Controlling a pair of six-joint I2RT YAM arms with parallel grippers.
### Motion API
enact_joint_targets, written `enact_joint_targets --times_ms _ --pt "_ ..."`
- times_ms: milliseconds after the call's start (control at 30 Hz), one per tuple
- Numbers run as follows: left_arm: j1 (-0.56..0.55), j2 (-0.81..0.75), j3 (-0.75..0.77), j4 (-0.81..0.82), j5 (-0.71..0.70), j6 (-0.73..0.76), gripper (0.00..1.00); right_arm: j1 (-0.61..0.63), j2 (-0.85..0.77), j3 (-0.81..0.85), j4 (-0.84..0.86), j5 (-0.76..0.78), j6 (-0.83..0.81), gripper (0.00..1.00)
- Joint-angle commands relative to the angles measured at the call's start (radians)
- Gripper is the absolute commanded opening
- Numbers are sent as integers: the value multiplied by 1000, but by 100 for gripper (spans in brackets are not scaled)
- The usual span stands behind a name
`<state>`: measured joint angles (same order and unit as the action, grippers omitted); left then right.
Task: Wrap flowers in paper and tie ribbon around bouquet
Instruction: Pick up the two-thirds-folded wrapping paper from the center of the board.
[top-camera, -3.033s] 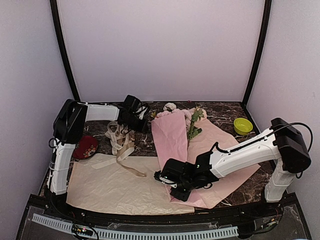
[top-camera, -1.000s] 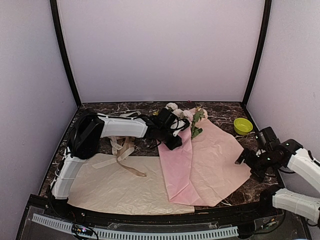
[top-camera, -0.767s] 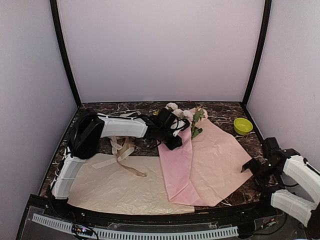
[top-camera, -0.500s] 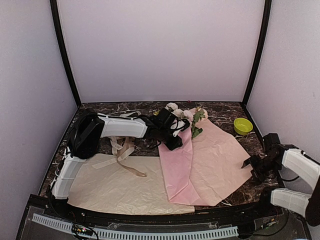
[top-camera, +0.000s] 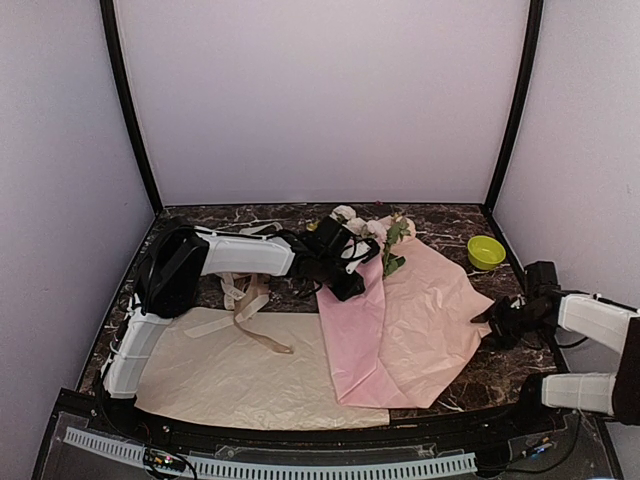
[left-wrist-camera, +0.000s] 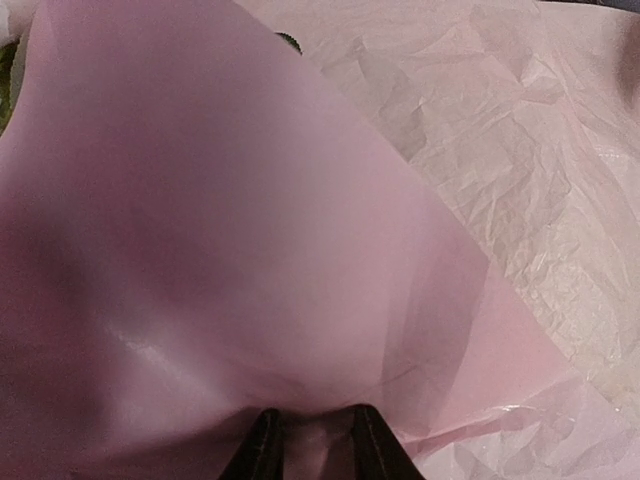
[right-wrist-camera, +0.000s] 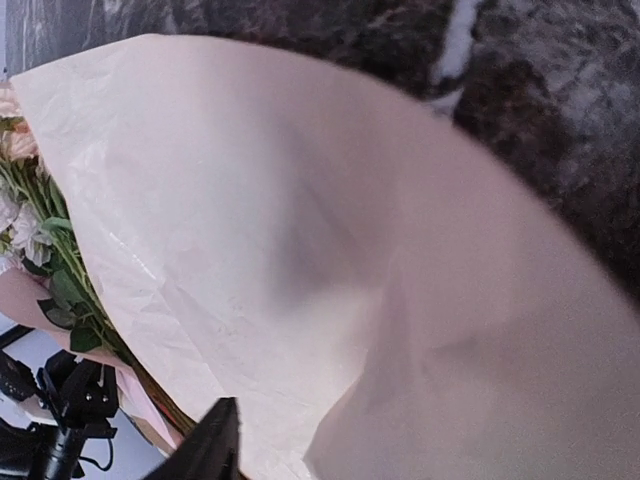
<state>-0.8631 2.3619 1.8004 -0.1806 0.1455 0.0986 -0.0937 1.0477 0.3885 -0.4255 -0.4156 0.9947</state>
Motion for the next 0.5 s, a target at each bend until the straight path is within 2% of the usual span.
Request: enact_joint_targets --times_ms 0,167,300,467 --pt "-11 8 -33 -80 20 19 25 -3 -26 31 51 -59 -25 37" --pt "-11 7 -35 -75 21 21 25 9 -43 89 9 -61 -55 0" --pt "-11 12 -42 -68 22 22 25 78 -43 188 -26 -15 -73 0" --pt "-11 18 -49 -61 32 21 25 243 13 355 -37 68 -72 0"
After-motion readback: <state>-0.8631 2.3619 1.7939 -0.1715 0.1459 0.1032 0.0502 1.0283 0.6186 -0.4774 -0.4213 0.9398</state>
